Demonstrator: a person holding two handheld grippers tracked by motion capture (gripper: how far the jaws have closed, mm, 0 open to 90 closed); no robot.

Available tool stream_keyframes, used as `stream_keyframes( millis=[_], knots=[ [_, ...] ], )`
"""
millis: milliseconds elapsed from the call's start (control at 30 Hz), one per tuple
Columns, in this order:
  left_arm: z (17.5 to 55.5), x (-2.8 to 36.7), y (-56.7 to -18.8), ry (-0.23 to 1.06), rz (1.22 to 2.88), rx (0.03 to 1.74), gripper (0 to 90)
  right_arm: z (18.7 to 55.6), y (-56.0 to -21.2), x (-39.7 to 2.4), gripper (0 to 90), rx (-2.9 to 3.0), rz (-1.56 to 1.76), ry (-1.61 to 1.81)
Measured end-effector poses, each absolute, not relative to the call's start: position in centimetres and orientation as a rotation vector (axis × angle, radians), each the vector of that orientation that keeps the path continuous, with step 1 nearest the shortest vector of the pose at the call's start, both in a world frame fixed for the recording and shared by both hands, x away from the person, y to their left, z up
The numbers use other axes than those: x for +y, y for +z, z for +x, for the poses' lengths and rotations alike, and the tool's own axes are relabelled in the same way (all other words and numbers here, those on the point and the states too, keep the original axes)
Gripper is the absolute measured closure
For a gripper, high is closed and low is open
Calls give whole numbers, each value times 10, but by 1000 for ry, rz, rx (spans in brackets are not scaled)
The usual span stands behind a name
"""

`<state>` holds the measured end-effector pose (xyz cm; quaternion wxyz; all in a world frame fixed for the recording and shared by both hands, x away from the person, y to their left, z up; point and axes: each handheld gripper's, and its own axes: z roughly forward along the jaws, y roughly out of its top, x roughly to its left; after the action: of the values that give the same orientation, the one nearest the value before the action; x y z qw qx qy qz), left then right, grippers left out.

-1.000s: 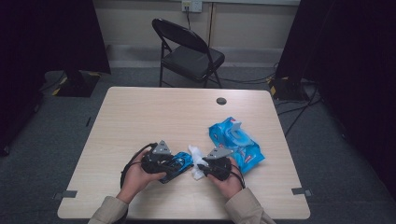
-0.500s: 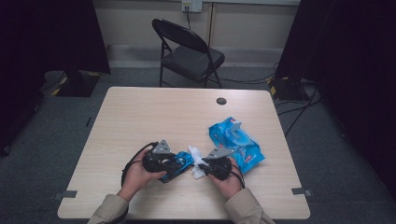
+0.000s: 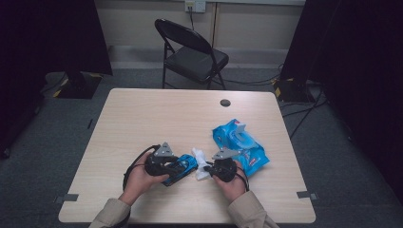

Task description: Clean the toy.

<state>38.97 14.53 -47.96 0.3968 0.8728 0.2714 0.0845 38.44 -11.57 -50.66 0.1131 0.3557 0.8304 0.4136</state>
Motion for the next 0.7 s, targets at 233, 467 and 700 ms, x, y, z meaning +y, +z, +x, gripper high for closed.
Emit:
stream_keyframes(
  millis=[233,467,700],
  knots=[
    [390,143,-477,220,2236,698,454,383,-502,-115,832,2442,1050,1228],
    [390,138,-477,231,2255,686,413,384,-504,-116,832,2444,1062,1238],
    [390,135,-477,245,2252,688,423,383,-501,-116,833,2436,1061,1270]
  ],
)
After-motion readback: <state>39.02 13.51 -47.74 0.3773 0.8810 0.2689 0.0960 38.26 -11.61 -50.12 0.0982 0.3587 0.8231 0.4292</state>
